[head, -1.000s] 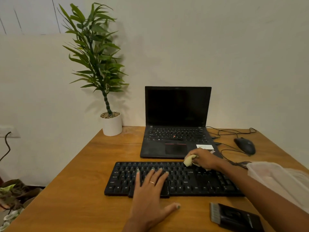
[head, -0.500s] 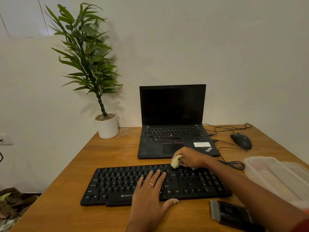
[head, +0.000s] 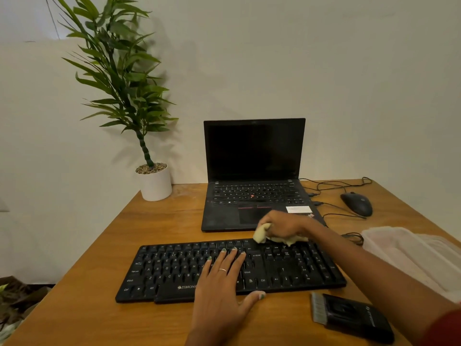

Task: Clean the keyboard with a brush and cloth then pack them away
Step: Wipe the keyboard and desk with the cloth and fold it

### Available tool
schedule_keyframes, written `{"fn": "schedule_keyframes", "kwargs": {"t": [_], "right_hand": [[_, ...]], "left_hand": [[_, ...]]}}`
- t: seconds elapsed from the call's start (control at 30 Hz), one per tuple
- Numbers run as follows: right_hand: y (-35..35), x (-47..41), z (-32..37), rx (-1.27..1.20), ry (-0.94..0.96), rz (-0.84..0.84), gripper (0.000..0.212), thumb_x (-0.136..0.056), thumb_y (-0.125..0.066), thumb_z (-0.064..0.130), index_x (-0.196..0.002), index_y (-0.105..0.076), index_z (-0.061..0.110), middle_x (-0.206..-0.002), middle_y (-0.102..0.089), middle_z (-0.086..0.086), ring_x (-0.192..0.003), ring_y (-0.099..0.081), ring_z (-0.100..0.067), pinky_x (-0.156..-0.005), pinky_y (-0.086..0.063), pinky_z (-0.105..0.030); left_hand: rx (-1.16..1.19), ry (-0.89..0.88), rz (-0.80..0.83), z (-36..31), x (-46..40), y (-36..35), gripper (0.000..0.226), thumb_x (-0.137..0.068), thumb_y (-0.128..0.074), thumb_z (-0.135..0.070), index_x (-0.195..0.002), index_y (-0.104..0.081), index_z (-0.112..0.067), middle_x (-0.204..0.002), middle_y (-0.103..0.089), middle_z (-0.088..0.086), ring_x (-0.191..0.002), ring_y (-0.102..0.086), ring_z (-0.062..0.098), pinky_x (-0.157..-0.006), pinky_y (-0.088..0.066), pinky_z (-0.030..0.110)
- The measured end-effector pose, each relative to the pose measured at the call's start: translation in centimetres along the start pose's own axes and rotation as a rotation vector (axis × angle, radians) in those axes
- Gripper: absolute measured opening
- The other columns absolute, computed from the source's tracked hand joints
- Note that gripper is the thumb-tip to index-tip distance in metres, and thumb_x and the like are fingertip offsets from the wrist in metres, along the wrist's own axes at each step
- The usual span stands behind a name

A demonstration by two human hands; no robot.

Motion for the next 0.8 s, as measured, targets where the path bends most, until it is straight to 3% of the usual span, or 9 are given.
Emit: {"fn": "schedule_keyframes", "kwargs": {"t": [0.07,0.27,0.37,0.47,0.57,0.8], "right_hand": [[-0.4,-0.4,0.6,0.003,0.024,-0.007,0.027,-0.091,-0.051,0.001,-0.114,-0.063,0.008,-0.117,-0.061,-0.009,-0.106,-0.056,-0.020,-0.096,-0.045,-0.039],[1.8,2.9,-3.9,0.027,-0.091,0.056,0.027,-0.094,-0.046,0.002,-0.117,-0.058,0.009,-0.114,-0.056,-0.008,-0.094,-0.050,-0.010,-0.075,-0.039,-0.019],[3.2,5.0,-7.2,0.126,-0.216,0.097,0.031,-0.093,-0.047,0.005,-0.119,-0.057,0.016,-0.115,-0.055,-0.004,-0.103,-0.049,-0.015,-0.086,-0.041,-0.027],[3.6,5.7,-8.1,0.138,-0.272,0.131,0.035,-0.091,-0.048,0.003,-0.120,-0.057,0.019,-0.117,-0.054,-0.004,-0.109,-0.048,-0.019,-0.097,-0.041,-0.036],[2.8,4.7,-5.8,0.086,-0.216,0.110,0.035,-0.091,-0.049,0.002,-0.123,-0.058,0.013,-0.112,-0.053,-0.002,-0.107,-0.048,-0.017,-0.092,-0.040,-0.032],[1.4,2.9,-3.2,-0.012,-0.089,-0.026,0.029,-0.092,-0.051,0.001,-0.117,-0.061,0.008,-0.122,-0.059,-0.010,-0.108,-0.052,-0.019,-0.092,-0.041,-0.027]], "left_hand": [[0.001,0.001,-0.006,0.1,0.1,0.0,0.103,-0.061,0.003,-0.088,-0.152,0.004,-0.040,-0.161,0.005,-0.017,-0.147,0.011,0.005,-0.120,0.009,0.034],[0.006,0.003,-0.007,0.0,0.2,0.2,0.104,-0.060,0.003,-0.089,-0.152,0.004,-0.040,-0.160,0.006,-0.017,-0.147,0.010,0.005,-0.120,0.008,0.034],[0.004,-0.003,-0.005,0.1,-0.1,0.0,0.089,-0.079,-0.017,-0.085,-0.152,0.005,-0.040,-0.160,0.006,-0.017,-0.147,0.011,0.006,-0.121,0.007,0.036],[0.010,-0.015,-0.008,0.0,-0.1,-0.2,0.086,-0.084,-0.026,-0.081,-0.152,0.006,-0.040,-0.161,0.007,-0.016,-0.147,0.012,0.006,-0.121,0.006,0.037],[0.013,-0.016,-0.020,0.1,-0.2,-0.4,0.086,-0.083,-0.025,-0.082,-0.152,0.006,-0.040,-0.161,0.007,-0.016,-0.147,0.012,0.006,-0.121,0.005,0.038],[0.021,-0.014,-0.054,0.2,0.1,-0.2,0.086,-0.083,-0.023,-0.082,-0.152,0.005,-0.040,-0.161,0.006,-0.016,-0.147,0.011,0.005,-0.121,0.005,0.037]]}}
Point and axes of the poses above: each hand's wrist, its own x-axis away from the middle knuckle, its own y-axis out of the back of the hand, z = x × y, the point moved 7 cm from there along -x, towards the middle knuckle
